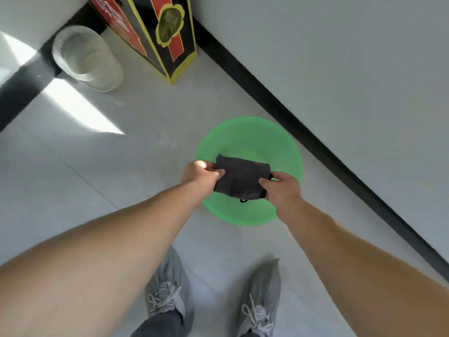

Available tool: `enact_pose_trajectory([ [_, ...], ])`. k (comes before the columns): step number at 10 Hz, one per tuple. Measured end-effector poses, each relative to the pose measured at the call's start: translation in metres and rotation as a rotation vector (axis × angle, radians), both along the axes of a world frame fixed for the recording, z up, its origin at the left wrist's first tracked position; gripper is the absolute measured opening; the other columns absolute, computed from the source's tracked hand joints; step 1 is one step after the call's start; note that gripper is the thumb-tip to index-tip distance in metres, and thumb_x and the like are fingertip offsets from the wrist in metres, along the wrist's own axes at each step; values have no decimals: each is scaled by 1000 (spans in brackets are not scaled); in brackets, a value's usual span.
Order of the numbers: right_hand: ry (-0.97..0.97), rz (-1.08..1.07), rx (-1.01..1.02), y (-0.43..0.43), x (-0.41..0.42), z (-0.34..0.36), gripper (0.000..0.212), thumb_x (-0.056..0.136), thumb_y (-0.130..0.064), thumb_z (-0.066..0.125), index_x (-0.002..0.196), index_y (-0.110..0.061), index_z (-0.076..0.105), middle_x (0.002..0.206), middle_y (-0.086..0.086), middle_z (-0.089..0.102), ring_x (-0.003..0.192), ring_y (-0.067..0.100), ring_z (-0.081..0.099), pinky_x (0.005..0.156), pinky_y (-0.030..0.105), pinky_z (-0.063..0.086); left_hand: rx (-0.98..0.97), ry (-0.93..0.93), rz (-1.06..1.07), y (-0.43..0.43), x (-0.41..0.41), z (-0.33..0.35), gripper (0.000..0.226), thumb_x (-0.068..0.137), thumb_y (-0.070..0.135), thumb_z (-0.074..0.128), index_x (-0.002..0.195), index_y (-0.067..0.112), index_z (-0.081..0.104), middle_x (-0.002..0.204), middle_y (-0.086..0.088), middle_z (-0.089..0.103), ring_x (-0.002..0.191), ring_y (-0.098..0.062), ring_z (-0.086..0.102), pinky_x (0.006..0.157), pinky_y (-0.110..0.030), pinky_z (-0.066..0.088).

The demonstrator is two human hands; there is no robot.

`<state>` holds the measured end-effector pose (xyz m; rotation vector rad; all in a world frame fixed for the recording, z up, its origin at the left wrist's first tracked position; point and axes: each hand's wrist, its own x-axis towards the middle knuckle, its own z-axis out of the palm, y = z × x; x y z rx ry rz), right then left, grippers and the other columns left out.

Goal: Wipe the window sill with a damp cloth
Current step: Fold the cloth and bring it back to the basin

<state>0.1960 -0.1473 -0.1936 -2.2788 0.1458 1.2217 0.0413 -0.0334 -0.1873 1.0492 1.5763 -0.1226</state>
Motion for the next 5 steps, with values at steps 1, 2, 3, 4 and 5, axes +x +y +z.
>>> enact_pose_trajectory([
  [1, -49, -54, -7, -4, -8, -39, 36, 83, -11, 78, 117, -11, 67, 100, 11, 71, 89, 31, 72, 85, 46, 60, 19, 8, -25, 2, 3, -44, 29, 79, 24, 79, 107, 16, 74, 97, -8, 76, 88, -26, 73, 85, -40, 59],
  [2, -72, -73, -11, -8, -13, -71, 39, 84, -12, 75, 122, -12, 64, 99, 8, 71, 91, 30, 71, 85, 43, 59, 45, -6, -102, 1, 7, -74, 33, 84, 22, 75, 115, 12, 69, 104, -9, 74, 93, -28, 72, 88, -38, 58],
  [3, -75, -86, 15, -16, -16, -85, 41, 86, -13, 72, 125, -14, 62, 96, 1, 69, 96, 29, 70, 89, 44, 58, 119, -9, -283, -6, 9, -84, 15, 90, 21, 66, 106, 20, 65, 102, -5, 70, 93, -28, 66, 80, -30, 53],
  [4, -101, -71, 30, -32, -19, -66, 30, 88, -16, 69, 117, -15, 64, 91, -5, 65, 91, 29, 70, 87, 42, 58, 194, 19, -405, -14, 5, -66, 32, 92, 24, 61, 124, 18, 62, 107, 1, 61, 96, -22, 60, 82, -26, 45],
  [5, -162, 5, 63, -62, -31, -13, 18, 90, -18, 65, 108, -20, 65, 92, -5, 67, 89, 27, 69, 86, 44, 58, 167, -1, -374, -22, -22, -31, 31, 85, 30, 64, 114, 22, 67, 106, -2, 70, 96, -27, 68, 88, -38, 57],
])
